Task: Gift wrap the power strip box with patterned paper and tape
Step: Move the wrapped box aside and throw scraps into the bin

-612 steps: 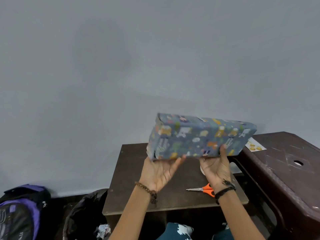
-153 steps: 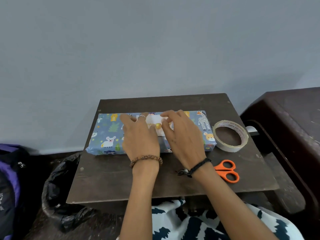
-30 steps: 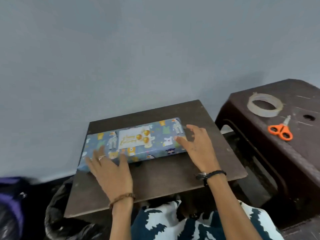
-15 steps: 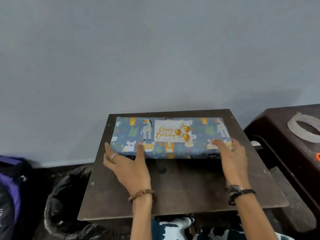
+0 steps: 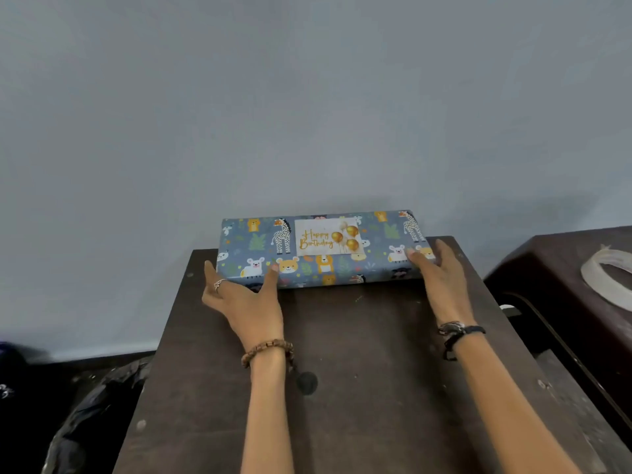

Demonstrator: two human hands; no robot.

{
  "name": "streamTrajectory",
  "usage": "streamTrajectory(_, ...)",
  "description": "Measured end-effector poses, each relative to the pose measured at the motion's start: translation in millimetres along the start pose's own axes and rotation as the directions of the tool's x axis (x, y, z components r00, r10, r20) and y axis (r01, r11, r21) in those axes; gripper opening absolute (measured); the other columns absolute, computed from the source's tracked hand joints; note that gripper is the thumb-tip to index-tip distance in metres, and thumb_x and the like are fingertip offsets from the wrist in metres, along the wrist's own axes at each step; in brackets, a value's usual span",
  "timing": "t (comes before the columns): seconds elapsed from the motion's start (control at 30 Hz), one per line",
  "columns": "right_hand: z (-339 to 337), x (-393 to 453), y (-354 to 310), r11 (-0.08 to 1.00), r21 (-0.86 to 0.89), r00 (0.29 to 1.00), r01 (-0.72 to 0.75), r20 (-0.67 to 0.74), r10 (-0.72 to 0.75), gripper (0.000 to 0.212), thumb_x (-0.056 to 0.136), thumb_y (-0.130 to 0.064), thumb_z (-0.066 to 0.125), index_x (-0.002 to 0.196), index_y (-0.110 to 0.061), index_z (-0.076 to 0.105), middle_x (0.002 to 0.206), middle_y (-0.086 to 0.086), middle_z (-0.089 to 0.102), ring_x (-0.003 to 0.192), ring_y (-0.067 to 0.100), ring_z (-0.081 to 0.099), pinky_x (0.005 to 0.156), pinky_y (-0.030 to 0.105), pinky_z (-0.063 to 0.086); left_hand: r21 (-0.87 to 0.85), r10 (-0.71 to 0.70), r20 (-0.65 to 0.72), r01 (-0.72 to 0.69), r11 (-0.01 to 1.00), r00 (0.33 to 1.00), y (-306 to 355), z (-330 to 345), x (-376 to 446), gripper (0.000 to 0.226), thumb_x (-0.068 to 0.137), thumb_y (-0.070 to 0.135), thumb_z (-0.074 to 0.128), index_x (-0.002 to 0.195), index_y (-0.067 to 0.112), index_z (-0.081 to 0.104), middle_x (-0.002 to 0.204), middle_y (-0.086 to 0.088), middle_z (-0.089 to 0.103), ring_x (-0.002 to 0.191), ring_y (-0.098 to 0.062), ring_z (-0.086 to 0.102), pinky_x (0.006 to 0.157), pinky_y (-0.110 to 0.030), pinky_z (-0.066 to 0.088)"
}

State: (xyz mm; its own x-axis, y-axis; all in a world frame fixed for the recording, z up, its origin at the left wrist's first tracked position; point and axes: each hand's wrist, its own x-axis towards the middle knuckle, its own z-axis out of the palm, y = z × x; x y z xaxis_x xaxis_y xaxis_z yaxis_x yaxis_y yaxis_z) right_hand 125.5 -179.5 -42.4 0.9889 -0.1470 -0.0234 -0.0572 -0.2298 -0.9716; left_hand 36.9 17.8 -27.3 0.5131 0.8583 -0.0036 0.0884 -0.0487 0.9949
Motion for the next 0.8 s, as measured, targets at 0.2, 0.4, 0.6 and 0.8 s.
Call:
streamTrajectory(0.2,0,-4,3,0.997,-0.049,0.998,0.053,0.024,-0.051,0.068,0.090,-0.035,0.058,0.147,-0.020,0.024,0.113,-0.009,0.045,0.110,0.006,0.041,0.074,0.002,0.033,0.061,0.021,0.092,-0.027,0.998,0.996,-11,-1,11,0.084,0.077,0.007,0.072,0.144,0.005,0.021,0.149,-0.017,0.016,0.137,-0.023,0.026,0.110,-0.030,0.031)
streamTrajectory(0.4,-34,-6,-2,1.000,-0.023,1.000,0.019,0.019,-0.019,0.035,0.095,-0.017,0.051,0.130,-0.015,0.049,0.116,0.005,0.056,0.108,0.016,0.053,0.093,0.031,0.045,0.166,0.246,-0.066,-0.233,0.958,0.967,3,13,-34,0.063,0.081,0.006,0.067,0.136,0.000,0.036,0.142,-0.018,0.023,0.123,-0.013,0.035,0.107,-0.014,0.024)
streamTrajectory(0.6,-58,-16,10,0.840,-0.511,0.978,0.180,0.181,-0.100,0.030,0.092,-0.002,0.048,0.108,-0.016,0.068,0.112,0.007,0.063,0.091,0.012,0.055,0.082,0.018,0.040,0.314,0.155,0.584,-0.398,0.862,0.797,2,56,-93,0.013,0.090,0.023,0.057,0.102,0.022,0.062,0.112,0.001,0.056,0.110,-0.014,0.048,0.088,-0.020,0.038)
streamTrajectory(0.8,-53,-15,11,0.746,-0.605,0.942,0.278,0.325,-0.088,0.051,0.086,0.011,0.037,0.119,-0.018,0.062,0.119,0.012,0.054,0.111,0.020,0.051,0.095,0.017,0.034,0.496,0.083,0.680,-0.540,0.680,0.729,-11,83,-101,0.031,0.090,0.029,0.055,0.121,0.029,0.054,0.124,0.004,0.041,0.117,-0.018,0.033,0.097,-0.030,0.029)
